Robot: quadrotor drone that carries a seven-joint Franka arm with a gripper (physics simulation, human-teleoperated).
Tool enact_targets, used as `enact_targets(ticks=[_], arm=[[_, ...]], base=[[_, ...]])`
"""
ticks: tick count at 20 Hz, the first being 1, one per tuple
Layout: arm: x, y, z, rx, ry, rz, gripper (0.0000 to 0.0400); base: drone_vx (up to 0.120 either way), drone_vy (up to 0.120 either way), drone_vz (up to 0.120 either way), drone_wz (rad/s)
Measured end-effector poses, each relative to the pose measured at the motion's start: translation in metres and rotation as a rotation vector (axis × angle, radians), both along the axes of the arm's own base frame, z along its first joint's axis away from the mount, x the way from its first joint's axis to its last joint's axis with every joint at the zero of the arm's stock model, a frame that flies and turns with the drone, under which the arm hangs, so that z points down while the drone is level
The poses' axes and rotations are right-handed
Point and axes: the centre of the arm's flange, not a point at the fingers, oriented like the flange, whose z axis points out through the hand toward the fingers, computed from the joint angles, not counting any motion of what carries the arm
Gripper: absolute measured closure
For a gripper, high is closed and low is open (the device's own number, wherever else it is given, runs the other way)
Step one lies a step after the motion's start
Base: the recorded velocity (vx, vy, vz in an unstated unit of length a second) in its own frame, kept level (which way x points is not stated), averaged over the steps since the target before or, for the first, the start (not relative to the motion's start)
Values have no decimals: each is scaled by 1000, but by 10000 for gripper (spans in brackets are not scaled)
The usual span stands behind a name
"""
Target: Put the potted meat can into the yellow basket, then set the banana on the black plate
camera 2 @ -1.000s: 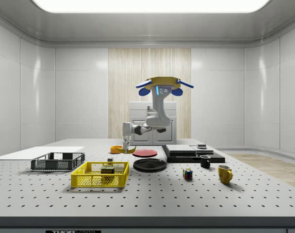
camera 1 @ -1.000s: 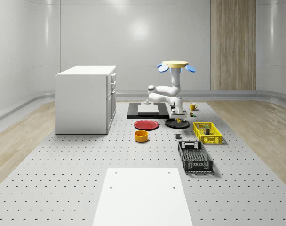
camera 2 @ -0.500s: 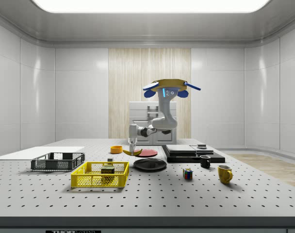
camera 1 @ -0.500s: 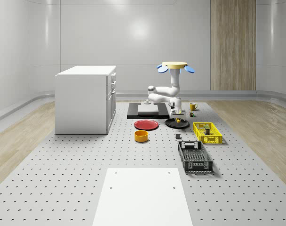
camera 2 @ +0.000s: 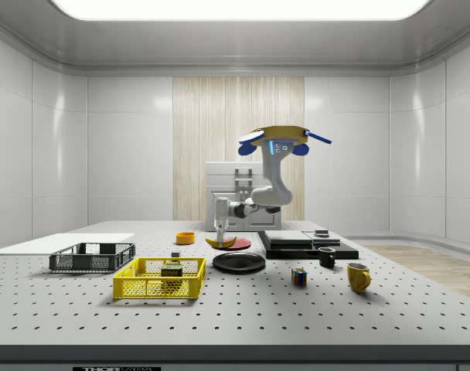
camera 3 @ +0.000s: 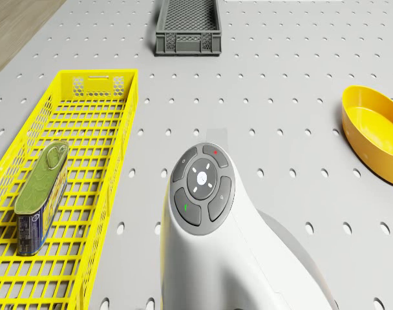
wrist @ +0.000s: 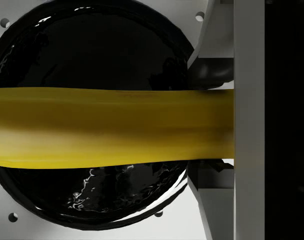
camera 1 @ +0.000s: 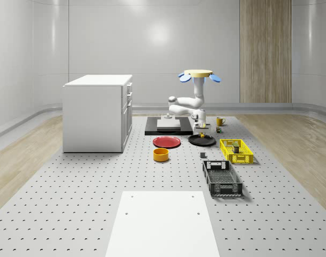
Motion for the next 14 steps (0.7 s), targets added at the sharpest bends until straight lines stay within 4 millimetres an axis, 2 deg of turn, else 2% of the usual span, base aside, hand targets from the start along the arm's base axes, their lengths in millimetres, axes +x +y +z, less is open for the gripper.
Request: enact_targets(ticks=[3,14], arm=[[0,0,0,0,0,0,203],[0,0,0,0,0,0,203]], base=[[-120,107,0,0],[-116,0,0,0]])
